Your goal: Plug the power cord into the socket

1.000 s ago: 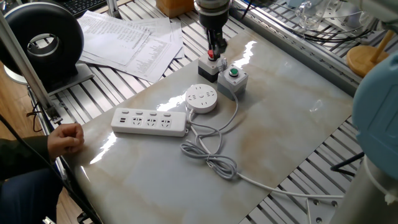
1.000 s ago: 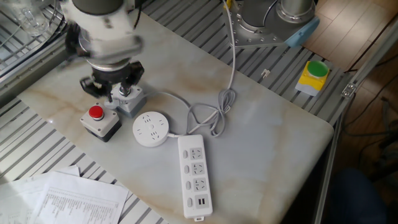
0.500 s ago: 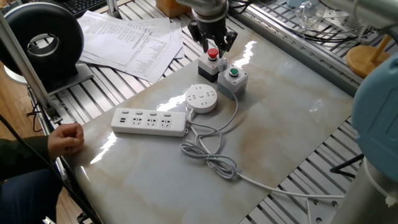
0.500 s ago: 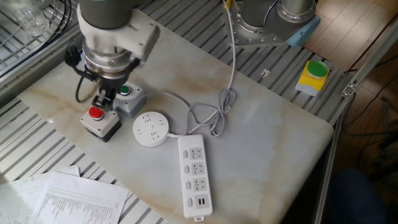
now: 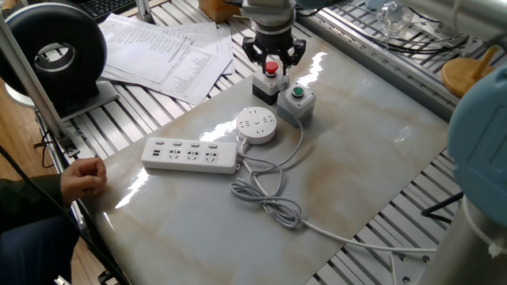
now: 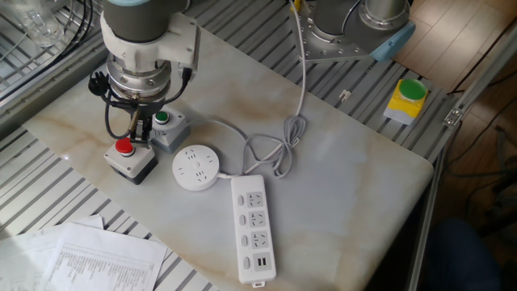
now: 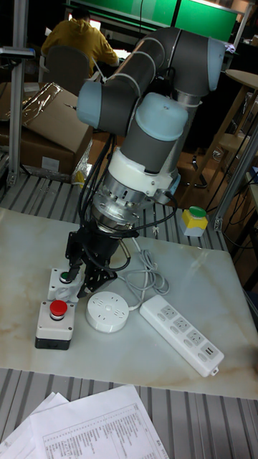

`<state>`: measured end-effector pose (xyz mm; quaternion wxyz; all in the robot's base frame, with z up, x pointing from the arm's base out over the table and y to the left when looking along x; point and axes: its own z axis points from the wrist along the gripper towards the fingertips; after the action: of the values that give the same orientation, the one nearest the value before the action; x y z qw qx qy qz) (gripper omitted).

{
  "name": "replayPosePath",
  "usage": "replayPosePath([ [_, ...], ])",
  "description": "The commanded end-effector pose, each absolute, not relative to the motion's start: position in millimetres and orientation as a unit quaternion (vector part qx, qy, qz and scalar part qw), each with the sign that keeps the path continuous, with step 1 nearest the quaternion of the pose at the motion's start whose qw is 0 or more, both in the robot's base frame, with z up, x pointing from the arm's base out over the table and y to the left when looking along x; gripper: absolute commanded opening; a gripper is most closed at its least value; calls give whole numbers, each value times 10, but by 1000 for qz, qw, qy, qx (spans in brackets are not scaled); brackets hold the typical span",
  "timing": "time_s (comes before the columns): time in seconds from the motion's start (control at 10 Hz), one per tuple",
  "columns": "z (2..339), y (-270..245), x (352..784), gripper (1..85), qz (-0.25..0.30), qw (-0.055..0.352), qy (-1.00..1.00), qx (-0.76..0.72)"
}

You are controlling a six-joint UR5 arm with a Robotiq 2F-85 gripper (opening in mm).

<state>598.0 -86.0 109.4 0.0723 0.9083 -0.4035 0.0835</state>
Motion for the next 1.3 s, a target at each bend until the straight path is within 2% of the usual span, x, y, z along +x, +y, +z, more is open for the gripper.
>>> replayPosePath([
  [0.0, 1046, -950, 5986, 430, 88, 67, -377, 920],
  [1.2, 821, -943, 5900, 410, 86, 49, -371, 923],
])
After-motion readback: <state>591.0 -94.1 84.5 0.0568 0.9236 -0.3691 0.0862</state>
